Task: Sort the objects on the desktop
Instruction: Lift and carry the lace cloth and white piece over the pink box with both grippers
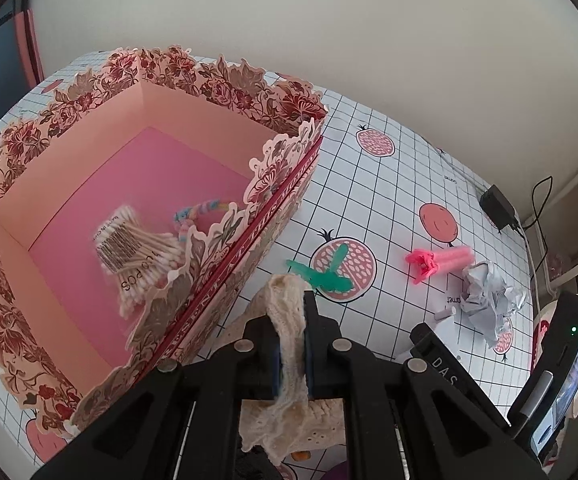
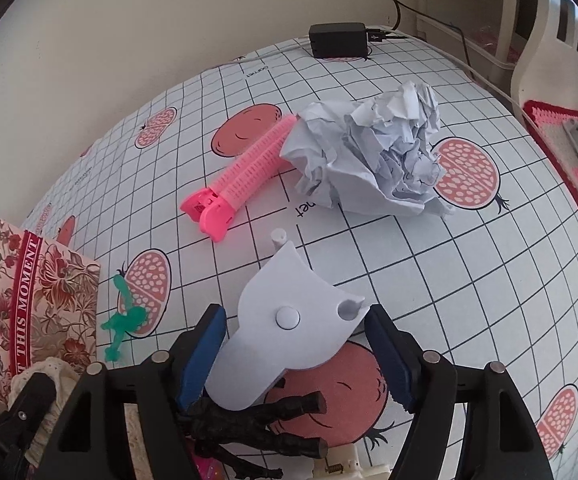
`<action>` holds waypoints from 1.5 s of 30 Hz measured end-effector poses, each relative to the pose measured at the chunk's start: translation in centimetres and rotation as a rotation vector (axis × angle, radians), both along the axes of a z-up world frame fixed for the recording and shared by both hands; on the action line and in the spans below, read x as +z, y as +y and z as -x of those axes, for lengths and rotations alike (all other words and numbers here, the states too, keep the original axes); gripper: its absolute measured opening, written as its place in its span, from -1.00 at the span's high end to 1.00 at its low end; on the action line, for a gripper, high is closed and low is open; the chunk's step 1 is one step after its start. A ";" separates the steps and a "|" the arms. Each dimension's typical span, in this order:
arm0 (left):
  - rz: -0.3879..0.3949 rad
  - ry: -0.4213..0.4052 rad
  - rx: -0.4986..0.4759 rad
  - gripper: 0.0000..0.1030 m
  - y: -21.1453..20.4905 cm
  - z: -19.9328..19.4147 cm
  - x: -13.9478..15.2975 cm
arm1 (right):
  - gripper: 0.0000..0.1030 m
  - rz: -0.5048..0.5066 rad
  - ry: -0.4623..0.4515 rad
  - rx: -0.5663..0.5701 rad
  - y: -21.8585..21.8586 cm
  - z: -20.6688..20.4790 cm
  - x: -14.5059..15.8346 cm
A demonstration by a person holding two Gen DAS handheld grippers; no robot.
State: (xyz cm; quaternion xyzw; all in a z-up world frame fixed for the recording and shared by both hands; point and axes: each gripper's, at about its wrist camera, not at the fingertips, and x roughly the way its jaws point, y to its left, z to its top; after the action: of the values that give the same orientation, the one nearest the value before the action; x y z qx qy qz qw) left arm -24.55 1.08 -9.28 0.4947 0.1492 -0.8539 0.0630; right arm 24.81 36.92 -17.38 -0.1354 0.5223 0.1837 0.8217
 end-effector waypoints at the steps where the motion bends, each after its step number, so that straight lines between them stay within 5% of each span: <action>1: -0.002 -0.001 0.001 0.83 -0.1 0.0 0.0 | -0.45 0.004 -0.004 0.003 0.0 -0.1 0.0; 12: -0.003 0.001 -0.009 0.83 0.2 -0.2 0.2 | -0.26 0.066 -0.041 -0.027 -1.2 -1.0 0.2; 23: 0.005 0.012 -0.018 0.83 0.9 -0.4 0.7 | -0.26 -0.037 0.010 -0.071 -3.0 -1.5 1.7; 45: 0.033 0.288 -0.049 0.82 1.8 -2.8 10.6 | -0.26 -0.305 -0.248 0.034 -2.4 2.8 16.0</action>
State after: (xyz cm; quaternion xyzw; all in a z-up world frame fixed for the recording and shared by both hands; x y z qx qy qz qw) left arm -21.74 2.91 1.30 0.3694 0.1304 -0.9197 0.0281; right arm 21.98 34.53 -1.42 -0.0401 0.3807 0.2564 0.8875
